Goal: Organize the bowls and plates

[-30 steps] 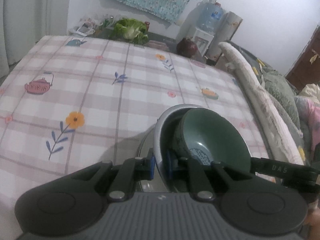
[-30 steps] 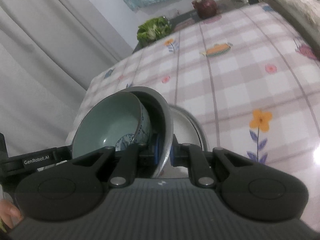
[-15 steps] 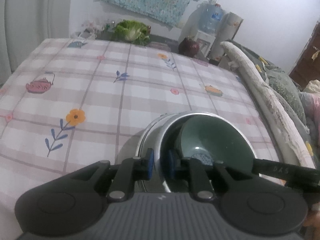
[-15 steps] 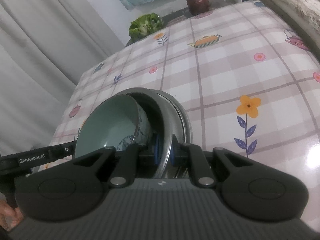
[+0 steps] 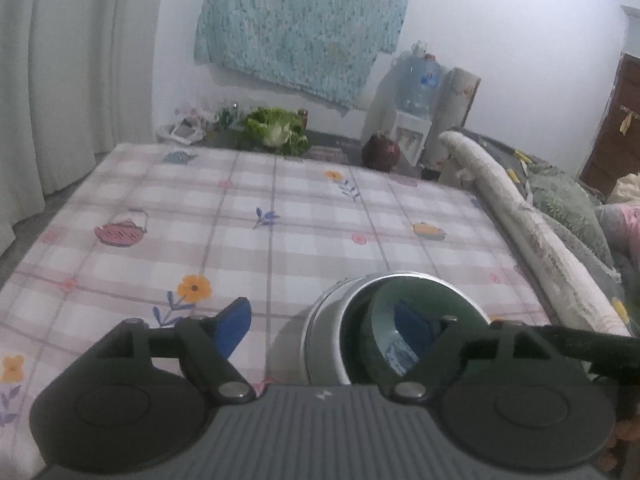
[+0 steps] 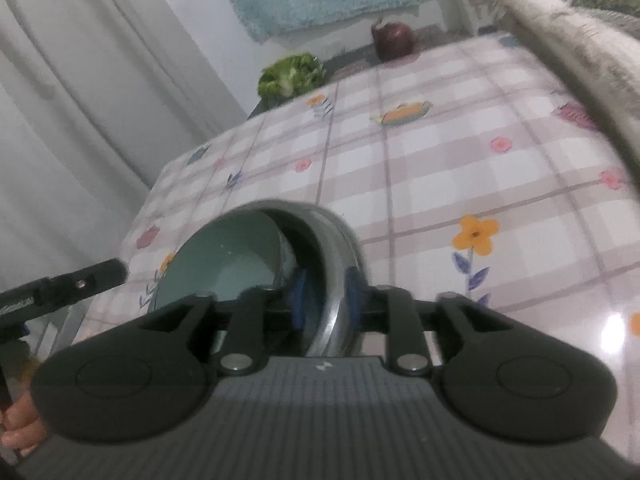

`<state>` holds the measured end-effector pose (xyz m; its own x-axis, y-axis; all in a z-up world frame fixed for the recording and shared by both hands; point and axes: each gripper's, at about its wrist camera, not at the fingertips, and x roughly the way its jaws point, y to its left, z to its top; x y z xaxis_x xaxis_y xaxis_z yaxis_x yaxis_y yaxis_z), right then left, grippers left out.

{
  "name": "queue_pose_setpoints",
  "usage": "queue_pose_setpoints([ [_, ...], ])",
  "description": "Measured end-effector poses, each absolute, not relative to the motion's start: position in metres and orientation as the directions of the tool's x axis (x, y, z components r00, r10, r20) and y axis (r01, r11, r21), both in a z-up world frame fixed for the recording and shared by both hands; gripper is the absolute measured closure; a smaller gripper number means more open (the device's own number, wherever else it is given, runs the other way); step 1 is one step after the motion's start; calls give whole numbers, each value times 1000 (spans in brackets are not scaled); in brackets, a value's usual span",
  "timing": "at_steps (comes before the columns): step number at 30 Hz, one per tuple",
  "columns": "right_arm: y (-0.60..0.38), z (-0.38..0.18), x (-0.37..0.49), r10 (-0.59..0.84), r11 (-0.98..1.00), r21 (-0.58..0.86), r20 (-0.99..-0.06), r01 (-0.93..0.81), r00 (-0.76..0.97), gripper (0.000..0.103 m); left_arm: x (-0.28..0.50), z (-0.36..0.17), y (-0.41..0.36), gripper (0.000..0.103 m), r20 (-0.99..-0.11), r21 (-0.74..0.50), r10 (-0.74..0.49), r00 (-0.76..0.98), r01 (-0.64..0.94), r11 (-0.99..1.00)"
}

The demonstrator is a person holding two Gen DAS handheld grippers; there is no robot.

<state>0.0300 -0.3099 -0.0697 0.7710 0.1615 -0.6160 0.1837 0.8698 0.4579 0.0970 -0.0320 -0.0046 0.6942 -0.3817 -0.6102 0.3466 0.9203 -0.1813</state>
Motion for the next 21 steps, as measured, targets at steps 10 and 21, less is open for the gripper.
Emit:
queue_pose_setpoints([
  [10, -308, -21, -39, 68, 899, 401, -522, 174, 850, 11, 50, 24, -19, 0, -570, -85, -349, 744, 369, 925],
  [21, -249, 7, -110, -145, 962, 116, -549, 247, 823, 1, 12, 24, -17, 0, -605, -26, -315, 731, 377, 926],
])
